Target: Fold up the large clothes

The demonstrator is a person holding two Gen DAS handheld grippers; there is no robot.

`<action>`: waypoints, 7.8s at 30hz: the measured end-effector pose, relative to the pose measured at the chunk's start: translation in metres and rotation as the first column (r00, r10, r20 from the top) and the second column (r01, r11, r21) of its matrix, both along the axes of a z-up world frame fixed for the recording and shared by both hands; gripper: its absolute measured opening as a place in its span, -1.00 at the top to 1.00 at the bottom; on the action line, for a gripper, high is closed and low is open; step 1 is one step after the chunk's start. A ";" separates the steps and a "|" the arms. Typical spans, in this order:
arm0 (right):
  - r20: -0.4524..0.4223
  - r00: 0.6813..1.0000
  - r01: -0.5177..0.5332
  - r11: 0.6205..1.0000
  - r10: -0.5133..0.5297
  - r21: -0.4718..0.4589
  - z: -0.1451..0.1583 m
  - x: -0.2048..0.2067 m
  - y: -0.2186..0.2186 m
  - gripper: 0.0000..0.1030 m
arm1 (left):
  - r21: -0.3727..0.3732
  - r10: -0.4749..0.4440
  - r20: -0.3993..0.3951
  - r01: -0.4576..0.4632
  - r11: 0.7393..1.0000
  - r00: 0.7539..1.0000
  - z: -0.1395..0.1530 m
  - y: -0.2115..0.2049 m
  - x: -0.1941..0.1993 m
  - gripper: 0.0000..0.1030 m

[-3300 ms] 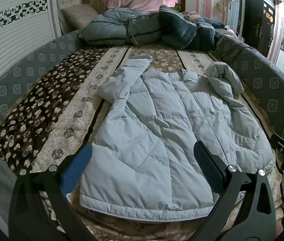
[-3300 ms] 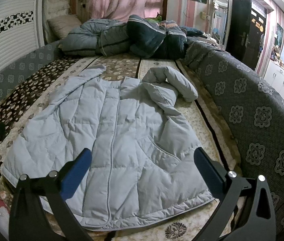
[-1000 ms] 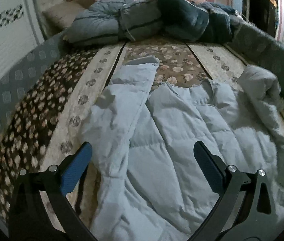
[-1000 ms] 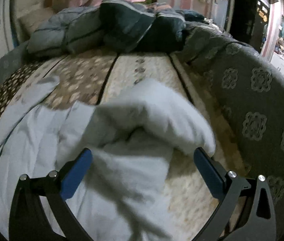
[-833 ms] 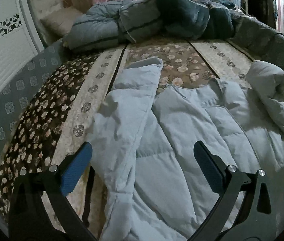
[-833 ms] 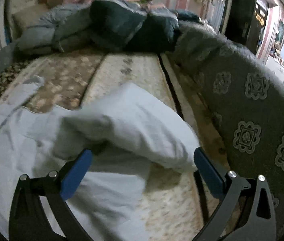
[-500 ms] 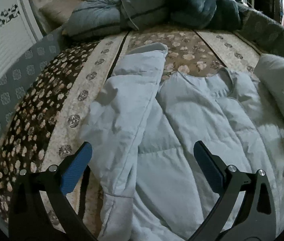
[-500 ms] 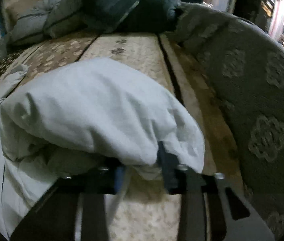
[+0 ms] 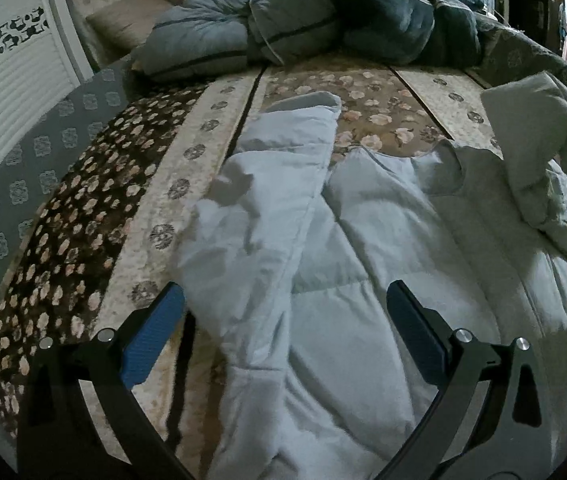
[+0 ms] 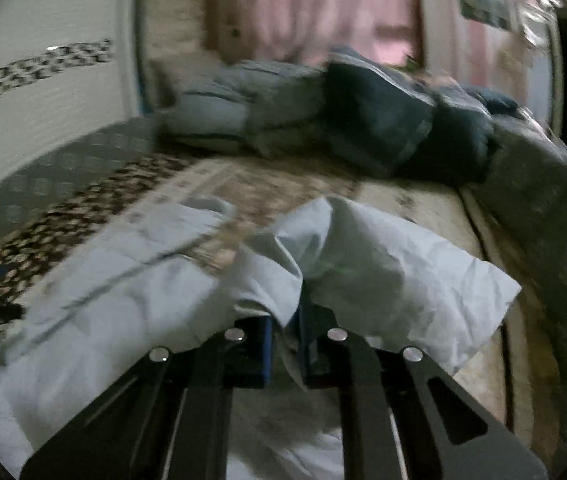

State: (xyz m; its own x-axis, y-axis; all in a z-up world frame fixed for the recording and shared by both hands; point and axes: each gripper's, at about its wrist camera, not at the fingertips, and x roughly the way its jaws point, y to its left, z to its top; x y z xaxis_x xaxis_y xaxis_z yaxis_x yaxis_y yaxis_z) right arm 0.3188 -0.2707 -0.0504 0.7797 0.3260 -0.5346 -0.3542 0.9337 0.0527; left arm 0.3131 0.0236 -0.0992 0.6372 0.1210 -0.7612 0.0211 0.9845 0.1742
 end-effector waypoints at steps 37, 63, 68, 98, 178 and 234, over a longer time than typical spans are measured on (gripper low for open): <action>-0.299 0.934 0.135 0.968 -0.196 -0.212 -0.080 -0.040 -0.067 0.47 | 0.037 -0.217 -0.005 0.217 0.975 0.976 -0.006 -0.085 0.012 -0.94; -0.288 0.927 0.187 0.963 -0.239 -0.195 -0.099 -0.031 -0.069 0.19 | -0.217 -0.082 -0.180 0.041 0.975 0.980 -0.072 -0.081 0.043 0.04; -0.290 0.925 0.194 0.962 -0.245 -0.193 -0.096 -0.032 -0.070 0.01 | -0.109 -0.066 -0.123 0.052 0.993 0.990 -0.054 -0.073 0.014 -0.58; -0.301 0.917 0.199 0.953 -0.263 -0.227 -0.094 -0.032 -0.054 -0.14 | 0.159 0.385 -0.179 -0.359 0.920 0.906 -0.052 0.144 0.087 0.16; -0.414 0.909 0.017 0.997 -0.045 -0.071 -0.098 -0.017 0.054 0.86 | -0.087 -0.069 -0.263 0.047 0.995 0.962 -0.089 -0.055 0.075 1.00; -0.396 0.908 0.090 0.986 -0.140 -0.143 -0.089 -0.012 0.017 0.05 | 0.033 0.033 -0.187 -0.027 0.999 0.982 -0.030 0.016 0.106 -0.55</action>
